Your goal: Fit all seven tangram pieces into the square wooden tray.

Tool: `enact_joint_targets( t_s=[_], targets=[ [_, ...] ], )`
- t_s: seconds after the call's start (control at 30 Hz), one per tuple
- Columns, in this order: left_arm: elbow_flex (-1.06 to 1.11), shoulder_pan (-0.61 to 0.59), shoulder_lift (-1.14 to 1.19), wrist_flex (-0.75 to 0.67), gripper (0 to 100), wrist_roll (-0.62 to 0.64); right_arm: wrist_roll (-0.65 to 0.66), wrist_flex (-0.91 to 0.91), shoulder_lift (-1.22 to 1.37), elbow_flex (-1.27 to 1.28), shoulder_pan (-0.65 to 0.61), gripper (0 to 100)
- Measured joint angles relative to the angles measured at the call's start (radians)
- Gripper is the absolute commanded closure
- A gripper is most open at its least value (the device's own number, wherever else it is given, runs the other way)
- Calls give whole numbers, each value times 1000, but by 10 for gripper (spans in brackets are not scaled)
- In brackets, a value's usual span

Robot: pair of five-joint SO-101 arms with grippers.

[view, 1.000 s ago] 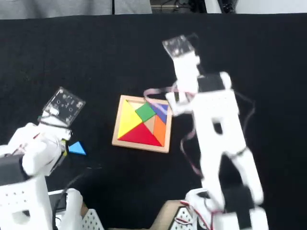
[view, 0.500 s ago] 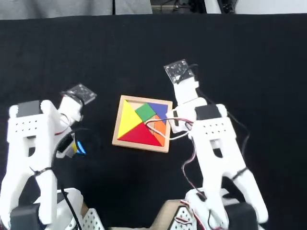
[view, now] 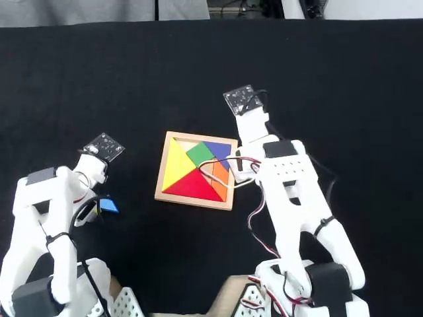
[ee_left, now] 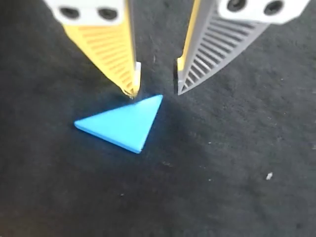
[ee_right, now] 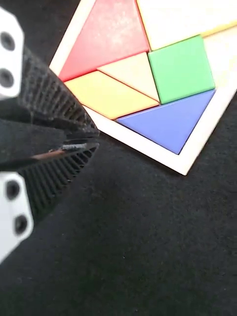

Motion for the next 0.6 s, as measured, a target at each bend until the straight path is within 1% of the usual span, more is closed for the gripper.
enact_joint_targets(
  t_s=[0.2,0.33,0.4,0.6],
  targets=[
    [2,0,9,-72,865,0,0,-3,0,0,0,988],
    [-3,0,95,-89,866,0,0,-3,0,0,0,988],
    [-40,-3,158,-92,866,8,0,-3,0,0,0,988],
    [-190,-8,339,-84,866,193,0,-3,0,3,0,988]
  ],
)
